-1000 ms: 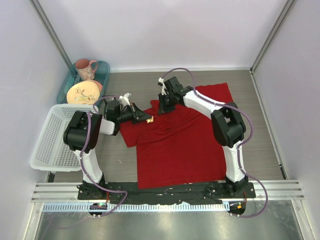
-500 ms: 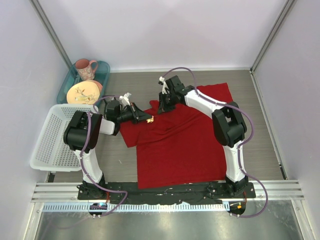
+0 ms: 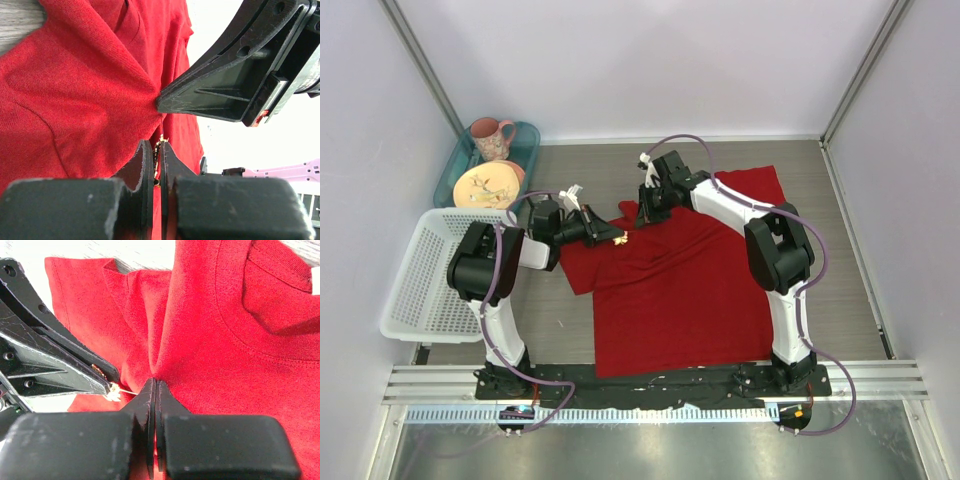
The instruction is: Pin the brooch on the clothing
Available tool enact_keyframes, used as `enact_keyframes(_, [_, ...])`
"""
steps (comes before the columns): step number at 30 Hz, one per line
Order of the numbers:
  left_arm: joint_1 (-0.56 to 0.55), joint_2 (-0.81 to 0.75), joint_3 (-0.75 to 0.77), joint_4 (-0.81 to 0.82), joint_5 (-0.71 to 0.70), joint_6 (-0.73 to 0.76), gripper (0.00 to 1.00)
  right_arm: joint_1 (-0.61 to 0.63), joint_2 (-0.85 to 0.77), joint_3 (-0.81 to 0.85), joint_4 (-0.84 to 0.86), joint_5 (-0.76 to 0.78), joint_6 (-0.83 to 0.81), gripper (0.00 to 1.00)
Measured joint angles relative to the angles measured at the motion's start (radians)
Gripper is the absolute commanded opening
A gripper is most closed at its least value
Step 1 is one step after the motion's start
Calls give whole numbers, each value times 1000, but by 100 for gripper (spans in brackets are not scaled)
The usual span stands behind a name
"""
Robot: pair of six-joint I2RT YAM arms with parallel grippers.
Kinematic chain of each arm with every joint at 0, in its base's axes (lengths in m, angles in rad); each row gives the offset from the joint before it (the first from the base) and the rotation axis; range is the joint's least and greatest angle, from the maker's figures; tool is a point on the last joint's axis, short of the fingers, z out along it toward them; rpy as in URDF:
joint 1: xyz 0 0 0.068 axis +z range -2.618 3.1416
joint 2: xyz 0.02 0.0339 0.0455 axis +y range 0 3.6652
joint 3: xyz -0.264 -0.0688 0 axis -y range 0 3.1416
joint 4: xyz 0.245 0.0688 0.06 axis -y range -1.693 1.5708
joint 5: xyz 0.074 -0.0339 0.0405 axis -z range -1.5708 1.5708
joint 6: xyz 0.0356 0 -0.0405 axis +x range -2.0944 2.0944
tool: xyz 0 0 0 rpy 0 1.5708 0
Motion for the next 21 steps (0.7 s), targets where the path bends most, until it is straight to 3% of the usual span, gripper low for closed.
enact_keyframes(21, [-10, 12, 0, 54, 3, -51, 0, -25, -9, -36, 54, -94, 37, 1])
